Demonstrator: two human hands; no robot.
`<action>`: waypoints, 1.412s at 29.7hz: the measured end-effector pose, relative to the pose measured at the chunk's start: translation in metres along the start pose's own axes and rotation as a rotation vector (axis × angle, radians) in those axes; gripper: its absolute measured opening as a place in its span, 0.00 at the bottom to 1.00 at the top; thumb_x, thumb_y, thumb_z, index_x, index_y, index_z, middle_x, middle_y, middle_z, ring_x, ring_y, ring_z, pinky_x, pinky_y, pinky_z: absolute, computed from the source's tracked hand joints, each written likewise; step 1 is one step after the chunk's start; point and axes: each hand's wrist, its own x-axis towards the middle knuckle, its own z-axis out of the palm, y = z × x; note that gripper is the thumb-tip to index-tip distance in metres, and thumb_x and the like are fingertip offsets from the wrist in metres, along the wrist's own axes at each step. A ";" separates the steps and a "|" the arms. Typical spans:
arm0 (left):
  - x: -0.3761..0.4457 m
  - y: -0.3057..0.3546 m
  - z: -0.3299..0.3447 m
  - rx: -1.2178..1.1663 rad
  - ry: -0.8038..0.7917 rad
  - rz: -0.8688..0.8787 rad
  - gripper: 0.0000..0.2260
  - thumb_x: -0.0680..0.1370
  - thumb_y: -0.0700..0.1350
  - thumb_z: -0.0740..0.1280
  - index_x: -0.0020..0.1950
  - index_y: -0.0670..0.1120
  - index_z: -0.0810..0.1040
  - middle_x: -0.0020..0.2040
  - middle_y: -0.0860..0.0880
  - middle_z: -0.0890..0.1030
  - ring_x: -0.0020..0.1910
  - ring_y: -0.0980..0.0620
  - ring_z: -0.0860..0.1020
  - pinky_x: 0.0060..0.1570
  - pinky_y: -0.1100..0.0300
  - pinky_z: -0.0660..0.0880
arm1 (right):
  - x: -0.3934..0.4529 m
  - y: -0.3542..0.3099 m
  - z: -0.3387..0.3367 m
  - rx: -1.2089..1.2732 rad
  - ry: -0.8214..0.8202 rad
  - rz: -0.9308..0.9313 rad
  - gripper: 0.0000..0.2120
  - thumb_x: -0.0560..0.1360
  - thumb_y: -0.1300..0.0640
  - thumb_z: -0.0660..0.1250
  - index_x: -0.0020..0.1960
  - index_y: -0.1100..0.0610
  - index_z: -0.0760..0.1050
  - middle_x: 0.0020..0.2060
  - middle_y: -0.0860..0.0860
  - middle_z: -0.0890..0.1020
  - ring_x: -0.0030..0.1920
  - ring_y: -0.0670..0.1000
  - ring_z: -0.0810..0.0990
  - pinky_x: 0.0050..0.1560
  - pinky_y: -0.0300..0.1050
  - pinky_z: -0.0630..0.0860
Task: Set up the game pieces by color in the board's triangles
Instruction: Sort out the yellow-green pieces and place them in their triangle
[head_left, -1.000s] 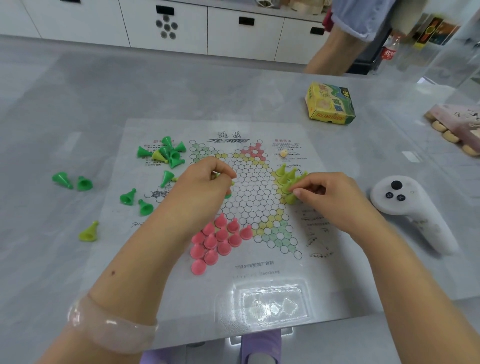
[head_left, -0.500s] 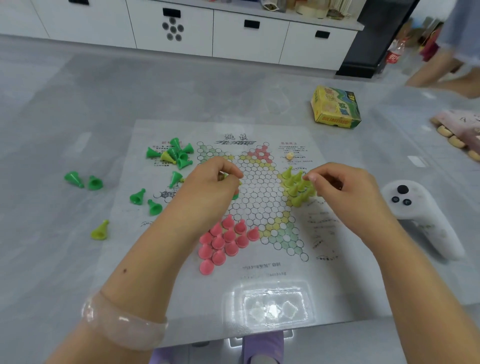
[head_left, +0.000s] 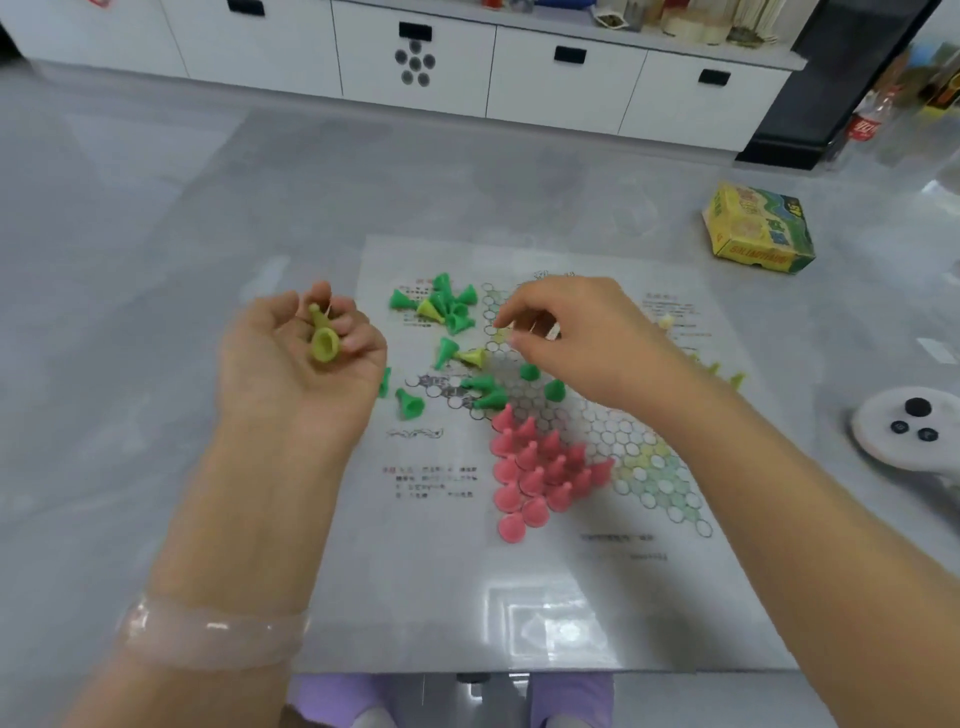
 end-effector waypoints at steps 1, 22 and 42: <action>0.000 0.004 -0.004 -0.109 0.030 -0.027 0.12 0.78 0.41 0.53 0.37 0.41 0.70 0.27 0.46 0.71 0.22 0.54 0.68 0.22 0.69 0.65 | 0.011 -0.003 0.004 -0.049 -0.030 -0.016 0.08 0.75 0.58 0.65 0.53 0.54 0.78 0.44 0.49 0.80 0.46 0.47 0.77 0.48 0.39 0.73; -0.006 0.039 -0.055 2.221 0.005 0.400 0.17 0.72 0.63 0.62 0.45 0.49 0.67 0.37 0.53 0.71 0.39 0.50 0.71 0.35 0.57 0.64 | 0.070 -0.034 0.034 -0.326 -0.099 -0.027 0.11 0.76 0.60 0.60 0.58 0.56 0.71 0.44 0.54 0.78 0.41 0.55 0.77 0.40 0.45 0.73; -0.013 0.003 -0.015 0.253 -0.109 -0.287 0.12 0.78 0.41 0.53 0.45 0.37 0.74 0.35 0.43 0.76 0.31 0.52 0.73 0.27 0.65 0.76 | 0.000 -0.083 0.009 0.329 -0.097 -0.127 0.03 0.73 0.57 0.67 0.43 0.50 0.78 0.33 0.48 0.81 0.30 0.39 0.74 0.32 0.33 0.71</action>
